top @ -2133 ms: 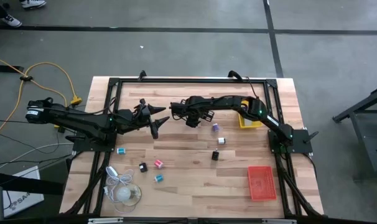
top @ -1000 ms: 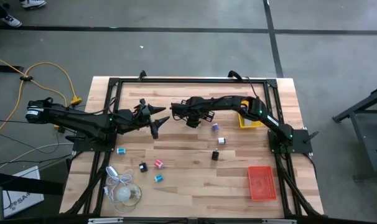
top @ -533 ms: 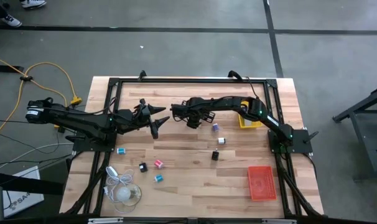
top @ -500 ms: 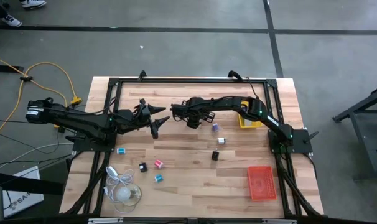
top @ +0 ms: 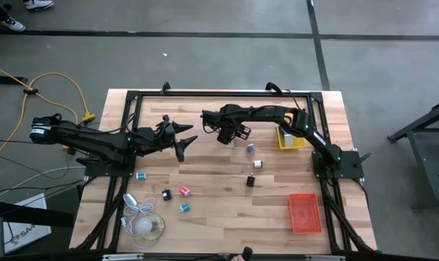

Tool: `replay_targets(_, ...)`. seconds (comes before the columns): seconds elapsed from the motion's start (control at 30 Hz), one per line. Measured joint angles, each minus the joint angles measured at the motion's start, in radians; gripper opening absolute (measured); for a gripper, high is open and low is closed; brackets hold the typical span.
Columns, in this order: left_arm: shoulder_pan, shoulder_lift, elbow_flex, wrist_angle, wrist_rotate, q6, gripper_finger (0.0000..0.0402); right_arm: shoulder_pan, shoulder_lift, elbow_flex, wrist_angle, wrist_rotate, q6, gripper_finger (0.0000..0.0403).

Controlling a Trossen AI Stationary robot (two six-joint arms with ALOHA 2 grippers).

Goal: Pick & Place Office items
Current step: Put the blue digital clock into the yellow bin

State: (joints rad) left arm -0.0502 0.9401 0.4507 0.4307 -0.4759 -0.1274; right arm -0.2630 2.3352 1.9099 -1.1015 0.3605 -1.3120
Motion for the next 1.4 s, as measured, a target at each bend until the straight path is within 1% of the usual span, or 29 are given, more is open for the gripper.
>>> replay_targets(0.17, 0.000, 0.000, 0.000, 0.000, 0.000, 0.000, 0.0218, -0.002, -0.005, 0.000, 0.000, -0.009, -0.020, 0.0231)
replay_targets(0.37, 0.000, 0.000, 0.000, 0.000, 0.000, 0.000, 0.0218, -0.020, -0.019, 0.000, 0.004, -0.093, -0.023, 0.0231)
replay_targets(0.5, 0.000, 0.000, 0.000, 0.000, 0.000, 0.000, 0.0218, -0.024, -0.019, 0.000, 0.004, -0.102, -0.025, 0.0231)
replay_targets(0.63, 0.000, 0.000, 0.000, 0.000, 0.000, 0.000, 0.0218, -0.031, -0.024, 0.000, 0.010, -0.140, -0.027, 0.0231)
replay_targets(0.8, 0.000, 0.000, 0.000, 0.000, 0.000, 0.000, 0.0218, -0.036, -0.027, 0.000, 0.011, -0.160, -0.028, 0.0231)
replay_targets(1.13, 0.000, 0.000, 0.000, 0.001, 0.000, 0.000, 0.0218, -0.070, -0.047, 0.001, 0.002, -0.289, -0.054, 0.0231)
replay_targets(1.4, 0.000, 0.000, 0.000, 0.001, 0.000, 0.000, 0.0218, -0.116, -0.058, 0.000, -0.018, -0.365, -0.055, 0.0231)
